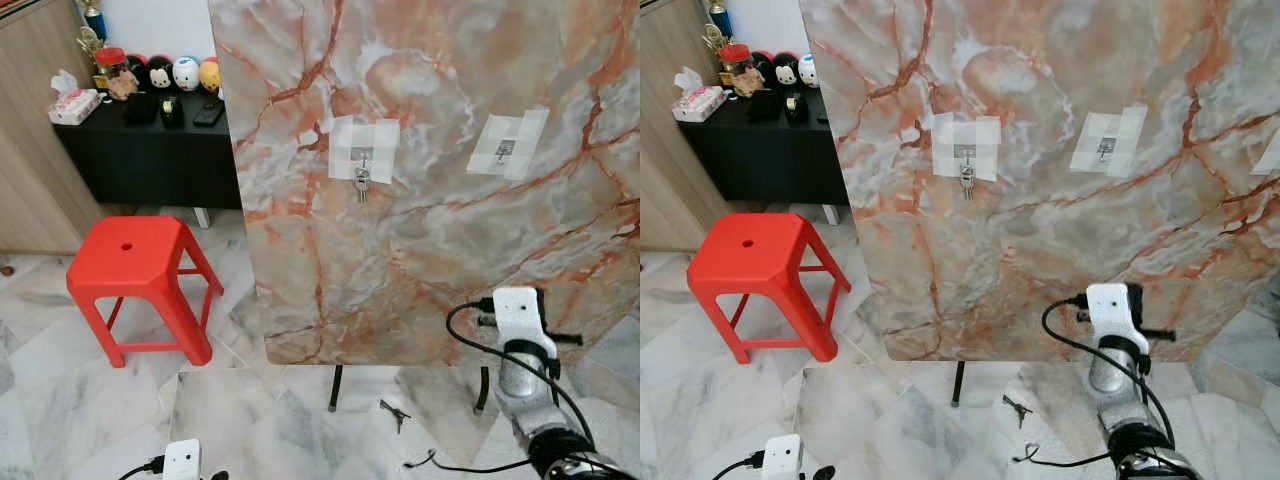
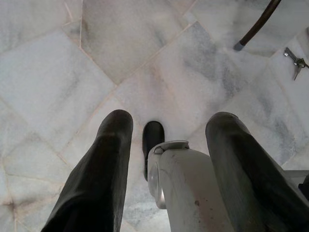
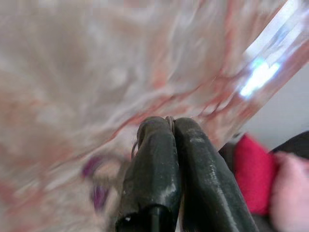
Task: Hang keys on a hook
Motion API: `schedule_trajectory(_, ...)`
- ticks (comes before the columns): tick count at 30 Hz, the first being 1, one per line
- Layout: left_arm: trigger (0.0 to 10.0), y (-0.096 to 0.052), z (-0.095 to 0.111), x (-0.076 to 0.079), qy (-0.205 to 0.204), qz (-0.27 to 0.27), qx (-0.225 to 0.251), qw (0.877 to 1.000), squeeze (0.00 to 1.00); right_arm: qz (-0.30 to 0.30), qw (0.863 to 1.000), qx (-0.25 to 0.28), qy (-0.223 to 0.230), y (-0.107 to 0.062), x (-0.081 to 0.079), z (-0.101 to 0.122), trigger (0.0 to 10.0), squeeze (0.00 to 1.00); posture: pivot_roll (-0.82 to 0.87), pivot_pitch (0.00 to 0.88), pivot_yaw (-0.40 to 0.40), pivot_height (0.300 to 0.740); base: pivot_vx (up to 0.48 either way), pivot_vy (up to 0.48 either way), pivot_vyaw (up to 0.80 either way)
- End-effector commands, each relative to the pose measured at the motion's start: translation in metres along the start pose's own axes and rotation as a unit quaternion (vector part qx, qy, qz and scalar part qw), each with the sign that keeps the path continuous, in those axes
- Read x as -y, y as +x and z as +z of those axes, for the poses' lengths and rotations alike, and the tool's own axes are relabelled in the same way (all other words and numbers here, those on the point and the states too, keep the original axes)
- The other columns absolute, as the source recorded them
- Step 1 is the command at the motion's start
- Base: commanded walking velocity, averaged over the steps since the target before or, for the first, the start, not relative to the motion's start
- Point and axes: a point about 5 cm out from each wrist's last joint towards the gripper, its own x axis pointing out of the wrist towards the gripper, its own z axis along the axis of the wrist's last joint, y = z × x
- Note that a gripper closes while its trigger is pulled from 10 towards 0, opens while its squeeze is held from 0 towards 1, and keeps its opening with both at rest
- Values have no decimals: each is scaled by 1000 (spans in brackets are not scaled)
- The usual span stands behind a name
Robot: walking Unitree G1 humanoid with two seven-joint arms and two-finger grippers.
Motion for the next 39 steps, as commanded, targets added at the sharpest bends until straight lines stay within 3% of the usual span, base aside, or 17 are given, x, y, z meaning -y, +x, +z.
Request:
schedule_trajectory(1, 10000, -2, -4, -4, -5, 4, -6, 1000, 0, -32, 998, 43, -24, 10, 6, 18, 10000, 0, 54, 71, -56, 740, 0, 0, 0)
schedule_trajectory(6, 10000, -2, -5, -4, -7, 4, -5, 1000, 0, -73, 987, 118, -80, 16, 10, 39, 10000, 0, 58, 68, -58, 740, 0, 0, 0)
schedule_trajectory(15, 10000, -2, -5, -4, -10, 4, -4, 1000, 0, -67, 962, 212, -157, 13, 0, 61, 10000, 0, 62, 63, -59, 740, 0, 0, 0)
schedule_trajectory(25, 10000, -2, -5, -3, -10, 0, -3, 1000, 0, -75, 967, 194, -150, 14, 2, 60, 10000, 0, 63, 55, -61, 740, 0, 0, 0)
schedule_trajectory(39, 10000, -1, -3, -1, -11, -6, 2, 1000, 0, -87, 962, 202, -161, 14, 3, 63, 10000, 0, 61, 64, -63, 740, 0, 0, 0)
